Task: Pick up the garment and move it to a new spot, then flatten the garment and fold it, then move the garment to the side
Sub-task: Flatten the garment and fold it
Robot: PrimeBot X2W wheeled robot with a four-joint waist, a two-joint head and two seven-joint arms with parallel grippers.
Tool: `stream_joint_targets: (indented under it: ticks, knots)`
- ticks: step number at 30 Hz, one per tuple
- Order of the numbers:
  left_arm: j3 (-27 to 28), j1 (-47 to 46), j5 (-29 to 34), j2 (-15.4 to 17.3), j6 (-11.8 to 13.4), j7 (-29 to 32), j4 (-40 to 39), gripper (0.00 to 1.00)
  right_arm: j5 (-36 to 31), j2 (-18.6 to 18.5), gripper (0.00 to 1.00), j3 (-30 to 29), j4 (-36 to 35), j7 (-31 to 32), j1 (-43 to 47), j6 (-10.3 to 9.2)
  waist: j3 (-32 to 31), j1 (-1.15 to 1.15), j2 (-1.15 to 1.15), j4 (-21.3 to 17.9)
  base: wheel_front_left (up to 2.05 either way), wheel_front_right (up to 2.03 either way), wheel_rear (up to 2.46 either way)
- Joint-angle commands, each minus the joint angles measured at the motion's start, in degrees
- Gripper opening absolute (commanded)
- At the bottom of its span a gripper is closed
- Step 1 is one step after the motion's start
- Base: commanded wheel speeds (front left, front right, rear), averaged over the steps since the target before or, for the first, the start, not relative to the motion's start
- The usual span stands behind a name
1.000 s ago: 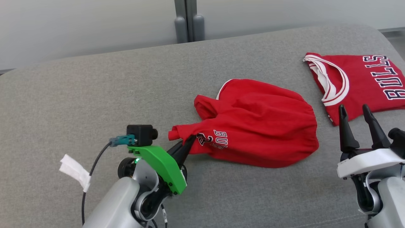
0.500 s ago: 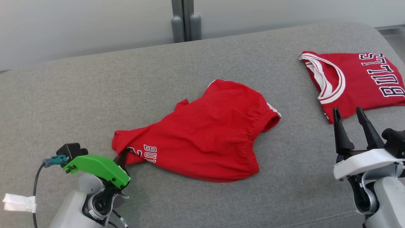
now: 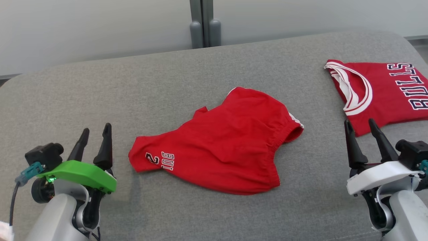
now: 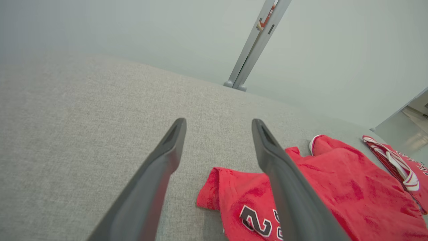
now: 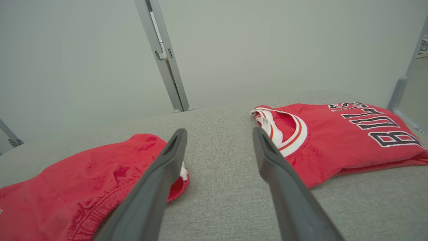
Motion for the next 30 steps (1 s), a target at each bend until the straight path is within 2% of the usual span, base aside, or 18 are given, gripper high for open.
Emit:
stream_joint_targets:
  ticks: [1, 6, 11, 13, 20, 27, 30]
  knots:
    - [0.4, 1.5, 1.7, 0.8, 0.9, -1.4, -2.2, 1.00, 0.5, 0.2, 1.00, 0.4, 0.1, -0.1, 0.5, -0.05, -1.3, 0.00, 0.00, 1.7, 0.00, 0.00, 0.00]
    - [3.9, 7.5, 8.9, 1.9, 4.5, -3.6, -13.0, 1.00, 0.7, 0.9, 1.00, 2.1, 0.3, -0.1, 1.3, -0.05, -2.3, 0.00, 0.00, 3.1, 0.00, 0.00, 0.00]
    - [9.8, 15.3, 17.9, -1.9, 6.0, -3.5, -21.9, 1.00, 1.0, 1.0, 1.00, 2.6, 0.3, -0.1, 1.6, -0.05, -2.6, 0.00, 0.00, 3.4, 0.00, 0.00, 0.00]
    - [11.7, 17.5, 19.9, -4.3, 5.4, -3.5, -23.9, 1.00, 1.0, 0.8, 1.00, 2.7, 0.3, -0.1, 1.8, -0.05, -2.6, 0.00, 0.00, 3.6, 0.00, 0.00, 0.00]
    - [15.2, 19.8, 25.0, -8.5, 1.5, -3.6, -23.1, 1.00, 1.1, 0.5, 1.00, 3.8, 0.2, -0.1, 1.6, -0.05, -3.2, 0.00, 0.00, 3.6, 0.00, 0.00, 0.00]
    - [17.8, 19.2, 27.1, -10.7, -0.5, -3.6, -22.4, 1.00, 2.0, 0.1, 1.00, 6.7, 0.5, 0.0, 0.9, -0.04, -2.9, 0.00, 0.00, 3.9, 0.00, 0.00, 0.00]
    - [18.6, 18.7, 28.1, -11.5, -1.2, -3.6, -21.9, 1.00, 3.8, -0.4, 1.00, 9.9, 1.4, 2.6, -0.3, -0.04, -2.5, 0.00, 0.00, 4.5, 0.00, 0.00, 0.00]
